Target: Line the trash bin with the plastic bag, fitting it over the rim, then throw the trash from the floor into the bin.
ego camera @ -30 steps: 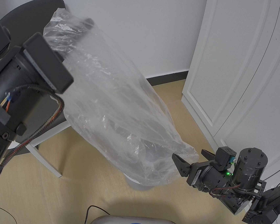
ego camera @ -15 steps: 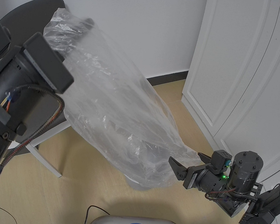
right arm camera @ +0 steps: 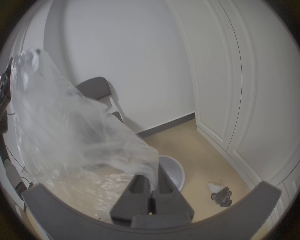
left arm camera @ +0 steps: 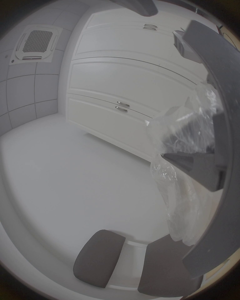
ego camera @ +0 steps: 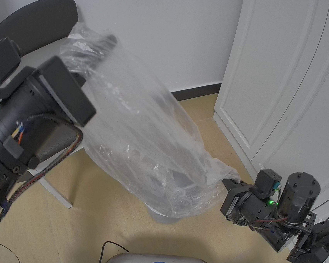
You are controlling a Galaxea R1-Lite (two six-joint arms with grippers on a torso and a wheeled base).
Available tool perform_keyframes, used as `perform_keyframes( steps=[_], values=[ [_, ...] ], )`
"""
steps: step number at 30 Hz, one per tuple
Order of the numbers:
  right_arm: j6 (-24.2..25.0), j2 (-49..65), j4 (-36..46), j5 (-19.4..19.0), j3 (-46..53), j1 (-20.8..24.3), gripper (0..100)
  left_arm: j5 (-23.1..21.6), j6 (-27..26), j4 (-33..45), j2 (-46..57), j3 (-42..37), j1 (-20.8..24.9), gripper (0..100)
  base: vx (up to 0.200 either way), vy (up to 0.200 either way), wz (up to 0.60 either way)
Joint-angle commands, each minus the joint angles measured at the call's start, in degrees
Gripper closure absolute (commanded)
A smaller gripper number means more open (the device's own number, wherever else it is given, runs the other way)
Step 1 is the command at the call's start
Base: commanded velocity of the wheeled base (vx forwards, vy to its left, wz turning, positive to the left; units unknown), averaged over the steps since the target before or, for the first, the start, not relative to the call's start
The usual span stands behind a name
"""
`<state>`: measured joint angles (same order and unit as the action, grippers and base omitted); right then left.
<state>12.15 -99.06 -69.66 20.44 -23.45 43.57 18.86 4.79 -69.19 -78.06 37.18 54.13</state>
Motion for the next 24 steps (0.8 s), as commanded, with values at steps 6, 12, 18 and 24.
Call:
perform_keyframes(
  steps=[6, 12, 18, 24],
  values=[
    [-2.40, 9.24, 0.40, 0.30, -2.21, -2.96, 100, -0.23, -0.13, 0.20, -2.80, -2.29, -0.69, 100, 0.000, 0.000, 0.00],
    [-3.45, 15.83, 9.54, 1.62, -5.46, -3.40, 100, -0.14, -1.54, 0.20, -5.18, -3.96, -0.78, 100, 0.000, 0.000, 0.00],
    [-1.43, 20.40, 18.77, 2.14, -8.63, -3.32, 100, -0.14, -1.63, 0.29, -5.97, -4.93, -0.78, 100, 0.000, 0.000, 0.00],
    [2.17, 25.67, 33.09, 2.58, -14.16, -3.32, 100, -0.14, -1.71, 0.29, -9.92, -6.07, -1.30, 100, 0.000, 0.000, 0.00]
  ],
)
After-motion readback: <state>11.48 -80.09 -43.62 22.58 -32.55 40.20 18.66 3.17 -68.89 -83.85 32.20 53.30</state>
